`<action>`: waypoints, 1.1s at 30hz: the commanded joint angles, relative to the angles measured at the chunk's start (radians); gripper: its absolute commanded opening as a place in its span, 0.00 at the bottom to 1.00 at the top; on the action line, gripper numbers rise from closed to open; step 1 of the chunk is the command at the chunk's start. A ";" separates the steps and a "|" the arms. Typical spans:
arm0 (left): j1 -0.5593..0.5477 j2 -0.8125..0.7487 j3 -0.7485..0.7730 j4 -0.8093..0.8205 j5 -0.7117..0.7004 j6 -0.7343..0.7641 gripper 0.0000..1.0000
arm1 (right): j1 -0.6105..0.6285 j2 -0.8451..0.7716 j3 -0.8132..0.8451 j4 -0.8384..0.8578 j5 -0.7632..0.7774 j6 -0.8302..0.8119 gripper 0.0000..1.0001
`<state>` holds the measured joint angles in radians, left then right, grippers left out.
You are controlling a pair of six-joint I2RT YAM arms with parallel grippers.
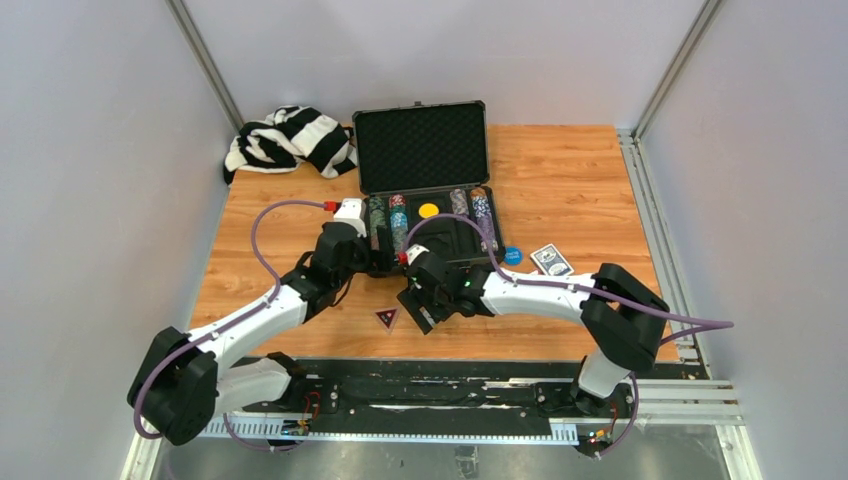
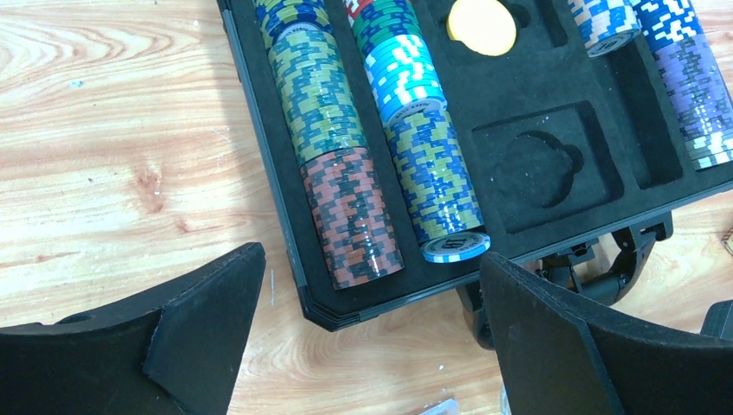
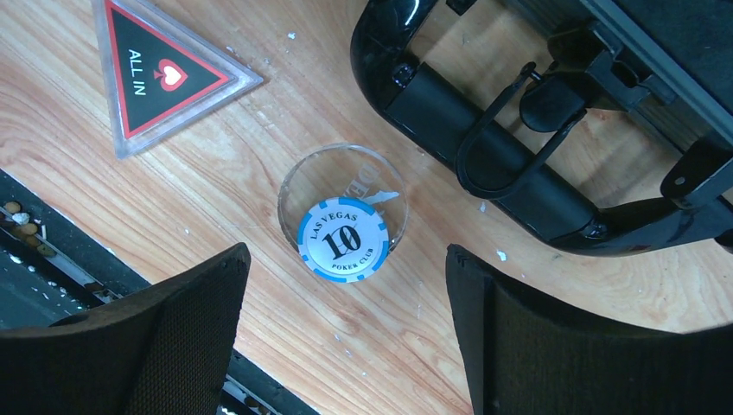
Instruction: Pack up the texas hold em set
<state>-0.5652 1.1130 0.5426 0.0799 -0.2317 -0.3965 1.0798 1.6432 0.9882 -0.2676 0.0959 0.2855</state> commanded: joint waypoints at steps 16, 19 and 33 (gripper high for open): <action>-0.001 0.006 0.002 0.025 0.009 0.018 1.00 | 0.018 0.050 -0.007 -0.019 -0.012 -0.001 0.72; -0.001 0.008 0.002 0.028 0.014 0.015 1.00 | 0.017 0.054 -0.007 -0.019 -0.006 -0.002 0.71; -0.001 0.013 0.007 0.019 0.015 0.020 0.99 | 0.017 0.075 -0.002 -0.019 0.001 -0.003 0.62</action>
<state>-0.5652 1.1198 0.5426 0.0803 -0.2173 -0.3912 1.0840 1.7069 0.9878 -0.2672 0.0864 0.2844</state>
